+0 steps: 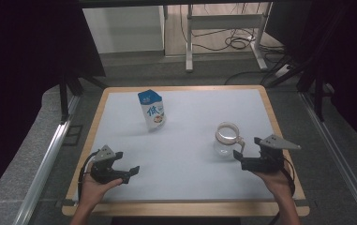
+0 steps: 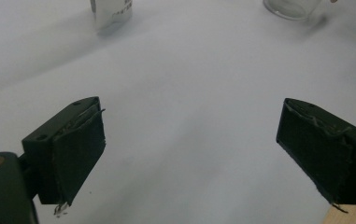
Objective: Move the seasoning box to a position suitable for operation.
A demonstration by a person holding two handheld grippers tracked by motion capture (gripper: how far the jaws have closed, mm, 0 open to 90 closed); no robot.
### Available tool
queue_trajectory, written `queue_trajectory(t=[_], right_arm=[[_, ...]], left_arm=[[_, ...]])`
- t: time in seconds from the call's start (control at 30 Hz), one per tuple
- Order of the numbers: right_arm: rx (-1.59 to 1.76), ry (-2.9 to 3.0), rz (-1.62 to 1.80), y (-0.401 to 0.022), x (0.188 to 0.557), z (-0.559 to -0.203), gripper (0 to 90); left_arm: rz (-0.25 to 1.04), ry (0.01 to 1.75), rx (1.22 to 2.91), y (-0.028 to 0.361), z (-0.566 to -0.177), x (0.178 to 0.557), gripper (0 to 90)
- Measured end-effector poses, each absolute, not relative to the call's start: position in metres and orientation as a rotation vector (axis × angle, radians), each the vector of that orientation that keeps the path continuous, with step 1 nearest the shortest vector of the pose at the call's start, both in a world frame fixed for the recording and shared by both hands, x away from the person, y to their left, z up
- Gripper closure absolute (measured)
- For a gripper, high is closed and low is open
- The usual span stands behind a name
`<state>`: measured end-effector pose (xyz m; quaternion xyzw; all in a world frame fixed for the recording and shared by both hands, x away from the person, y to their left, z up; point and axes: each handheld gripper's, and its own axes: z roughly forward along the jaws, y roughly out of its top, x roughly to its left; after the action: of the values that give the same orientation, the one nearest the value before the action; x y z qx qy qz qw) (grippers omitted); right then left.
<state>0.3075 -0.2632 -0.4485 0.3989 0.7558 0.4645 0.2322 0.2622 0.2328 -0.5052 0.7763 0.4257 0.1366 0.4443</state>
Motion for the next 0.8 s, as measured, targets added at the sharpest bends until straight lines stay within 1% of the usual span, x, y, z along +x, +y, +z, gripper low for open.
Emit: queue_trajectory(t=[0.13, 0.23, 0.57, 0.8], right_arm=[[1.088, 2.104, 1.268, -0.257, 0.325, -0.438, 5.0], [1.076, 2.142, 1.256, -0.254, 0.336, -0.437, 4.9], [1.081, 2.244, 1.243, -0.247, 0.365, -0.442, 4.1], [1.061, 2.322, 1.110, -0.229, 0.386, -0.454, 1.3]], left_arm=[[0.346, 1.072, 1.921, 0.235, -0.506, 0.261, 7.5], [0.350, 1.087, 1.911, 0.237, -0.506, 0.262, 7.5], [0.356, 1.096, 1.919, 0.234, -0.508, 0.261, 7.5], [0.358, 1.092, 1.924, 0.234, -0.508, 0.261, 7.5]])
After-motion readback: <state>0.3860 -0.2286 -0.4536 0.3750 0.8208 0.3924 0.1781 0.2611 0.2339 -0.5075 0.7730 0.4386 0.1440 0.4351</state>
